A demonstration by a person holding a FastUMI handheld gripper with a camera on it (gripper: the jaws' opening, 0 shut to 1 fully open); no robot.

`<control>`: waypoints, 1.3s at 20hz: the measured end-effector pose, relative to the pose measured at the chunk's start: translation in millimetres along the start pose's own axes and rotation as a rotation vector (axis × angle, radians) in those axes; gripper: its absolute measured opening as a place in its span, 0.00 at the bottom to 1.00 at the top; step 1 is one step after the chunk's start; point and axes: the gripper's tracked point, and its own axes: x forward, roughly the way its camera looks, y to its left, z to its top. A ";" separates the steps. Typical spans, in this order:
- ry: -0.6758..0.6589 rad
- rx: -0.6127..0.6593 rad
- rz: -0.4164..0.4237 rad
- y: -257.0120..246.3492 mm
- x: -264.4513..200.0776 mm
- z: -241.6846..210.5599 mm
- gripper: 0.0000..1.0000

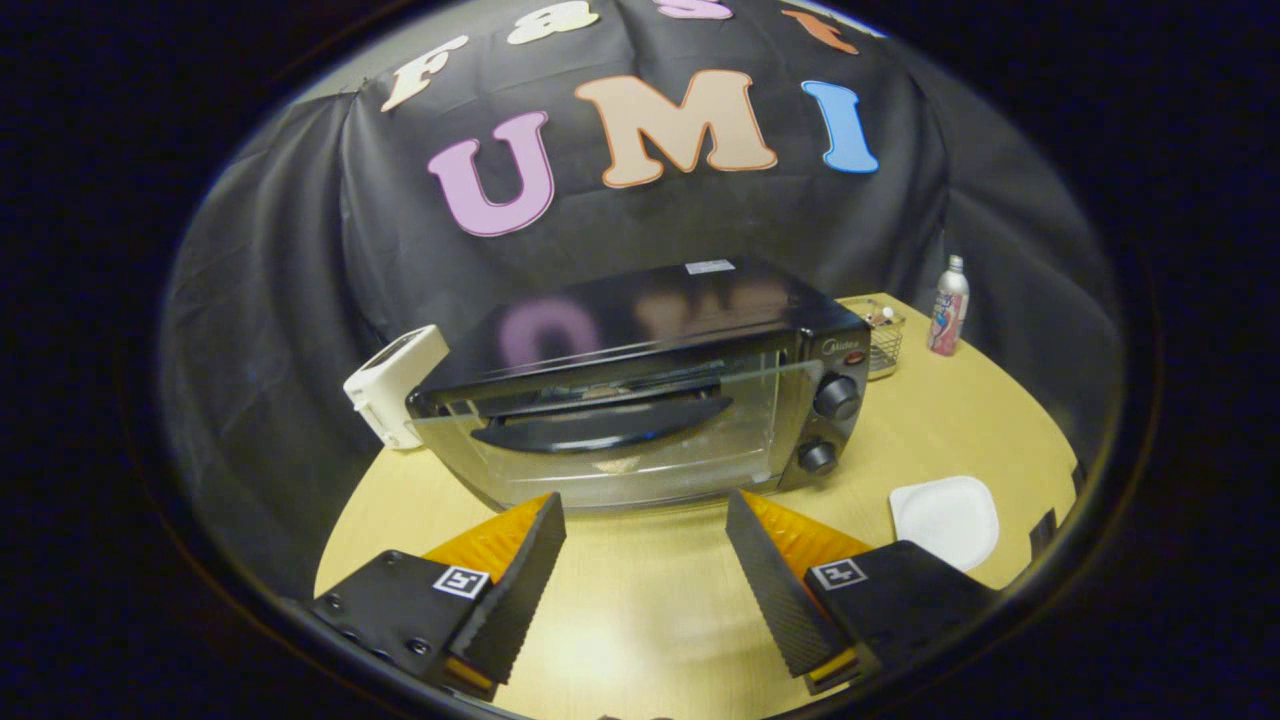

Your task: Open the toaster oven, put the food inside, and close the toaster oven door.

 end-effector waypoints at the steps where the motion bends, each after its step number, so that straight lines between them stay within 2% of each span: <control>1: -0.003 0.008 0.000 0.1 -1.0 1.7 1.00; 7: -0.074 -0.005 -0.021 -6.6 -19.0 41.9 1.00; 13: -0.299 -0.018 -0.041 -9.7 -69.3 162.3 1.00; 16: -0.407 -0.031 -0.080 -21.4 -99.8 221.7 1.00; 22: -0.520 -0.084 -0.135 -33.9 -149.6 319.8 1.00; 23: -0.527 -0.074 -0.158 -40.5 -157.0 332.0 1.00; 26: -0.579 -0.042 -0.152 -42.4 -175.1 364.5 1.00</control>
